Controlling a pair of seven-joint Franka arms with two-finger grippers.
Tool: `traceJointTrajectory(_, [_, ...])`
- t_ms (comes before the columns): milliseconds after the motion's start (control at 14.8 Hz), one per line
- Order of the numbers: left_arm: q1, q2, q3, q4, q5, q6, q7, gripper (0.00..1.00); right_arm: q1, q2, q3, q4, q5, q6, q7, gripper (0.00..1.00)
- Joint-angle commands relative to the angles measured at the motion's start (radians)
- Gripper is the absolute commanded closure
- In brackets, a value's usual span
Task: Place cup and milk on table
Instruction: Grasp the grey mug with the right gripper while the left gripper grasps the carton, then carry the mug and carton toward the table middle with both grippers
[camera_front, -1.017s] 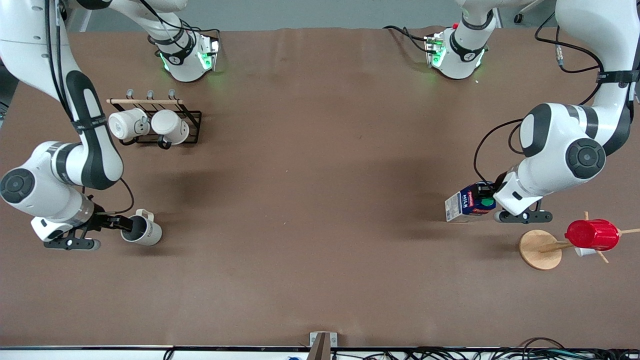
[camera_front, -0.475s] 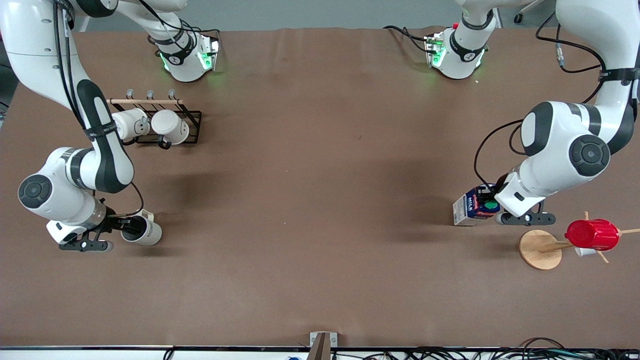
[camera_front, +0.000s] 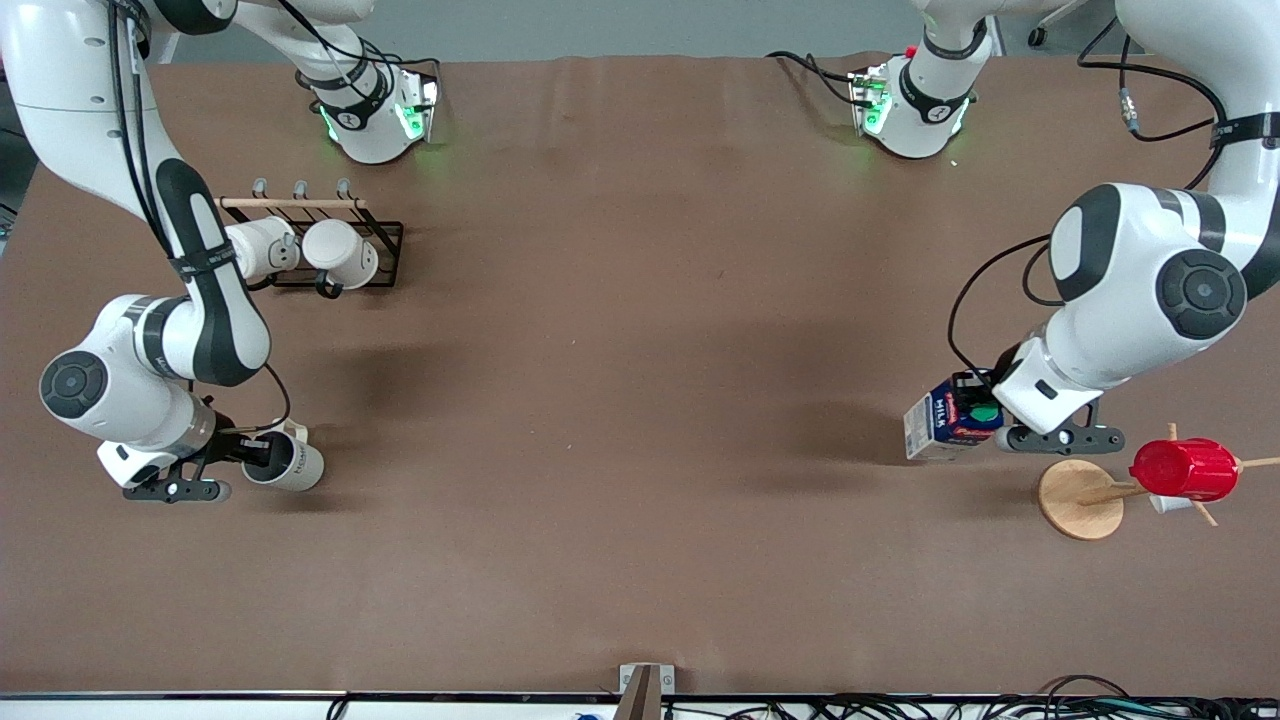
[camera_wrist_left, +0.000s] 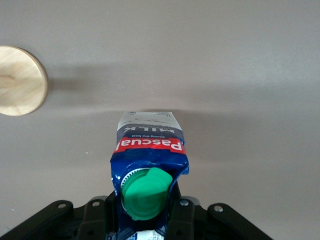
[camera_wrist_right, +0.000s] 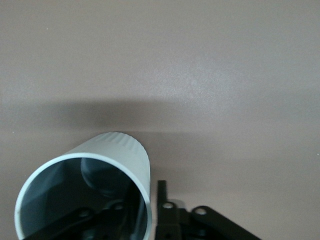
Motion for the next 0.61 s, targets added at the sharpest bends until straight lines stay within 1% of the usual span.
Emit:
traceJointTrajectory(0, [-0.051, -0.009, -0.002, 0.023, -0.003, -0.028, -0.094, 0.66, 0.021, -0.080, 0.002, 0.027, 0.000, -0.124, -0.042, 1.00])
traceJointTrajectory(136, [-0.079, 0.006, -0.002, 0.046, -0.047, -0.028, -0.142, 0.66, 0.067, -0.127, 0.003, 0.086, 0.002, -0.273, -0.030, 1.00])
traceJointTrajectory(339, [-0.125, 0.012, -0.002, 0.062, -0.054, -0.028, -0.223, 0.66, 0.151, -0.144, 0.008, 0.200, 0.011, -0.454, 0.034, 1.00])
traceJointTrajectory(407, [-0.141, 0.017, -0.002, 0.069, -0.057, -0.028, -0.254, 0.66, 0.185, -0.145, 0.022, 0.227, 0.009, -0.485, 0.085, 1.00])
traceJointTrajectory(542, [-0.171, 0.017, -0.002, 0.071, -0.070, -0.028, -0.302, 0.66, 0.238, -0.144, 0.069, 0.254, 0.009, -0.494, 0.187, 1.00])
